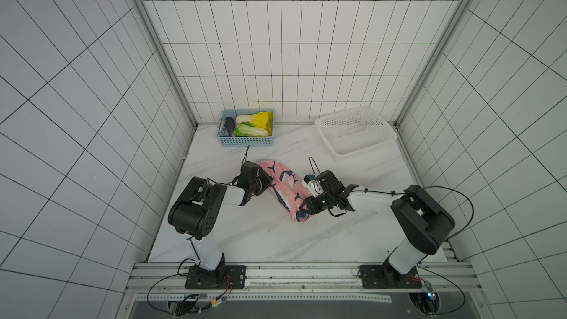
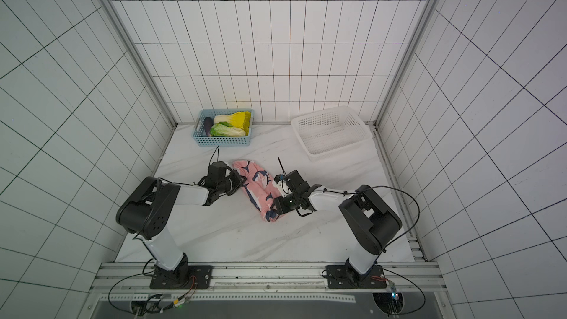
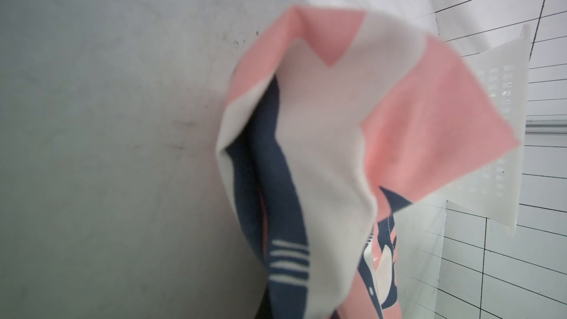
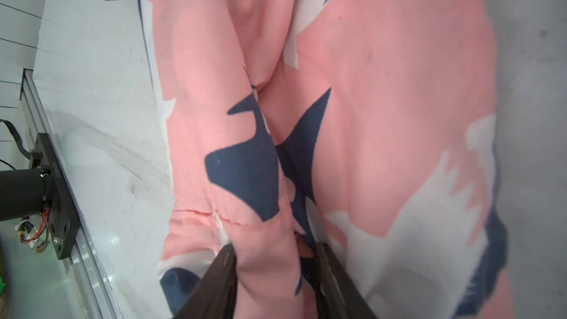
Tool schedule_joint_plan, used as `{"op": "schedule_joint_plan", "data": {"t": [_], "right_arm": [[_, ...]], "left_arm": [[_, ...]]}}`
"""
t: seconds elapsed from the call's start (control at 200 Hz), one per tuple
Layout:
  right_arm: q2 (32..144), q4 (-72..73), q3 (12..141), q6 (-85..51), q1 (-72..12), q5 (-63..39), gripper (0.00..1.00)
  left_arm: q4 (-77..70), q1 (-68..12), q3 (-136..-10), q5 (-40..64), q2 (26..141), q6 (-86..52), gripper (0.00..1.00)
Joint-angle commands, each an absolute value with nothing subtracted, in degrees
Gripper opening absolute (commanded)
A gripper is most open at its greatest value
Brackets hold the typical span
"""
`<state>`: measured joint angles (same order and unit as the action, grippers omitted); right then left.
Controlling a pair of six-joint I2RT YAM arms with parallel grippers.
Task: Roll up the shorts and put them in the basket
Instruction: Roll the shorts at the center of the board.
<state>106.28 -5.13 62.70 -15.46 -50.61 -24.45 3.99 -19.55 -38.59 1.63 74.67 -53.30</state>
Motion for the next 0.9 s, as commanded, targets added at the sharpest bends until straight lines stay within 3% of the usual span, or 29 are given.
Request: {"op": "schedule_joint_plan", "data": {"t": [0.0, 0.465, 0.895], "right_arm": [[106.78, 0.98, 58.94, -22.83, -48.28, -34.24, 0.04], [111.82, 8.46, 55.82, -27.86, -44.13, -44.34, 0.05], [115.30, 8.92, 55.11, -27.24, -42.82, -47.55, 0.05]], "left_arm": [[1.85, -19.49, -34.80, 3.60, 74.69, -52.30, 0.75], [-25.99, -19.82, -28.42, 11.70, 87.49, -54.66, 0.79], [-30.64, -19.68, -36.44, 14.01, 101.59, -55.58, 0.76]]}}
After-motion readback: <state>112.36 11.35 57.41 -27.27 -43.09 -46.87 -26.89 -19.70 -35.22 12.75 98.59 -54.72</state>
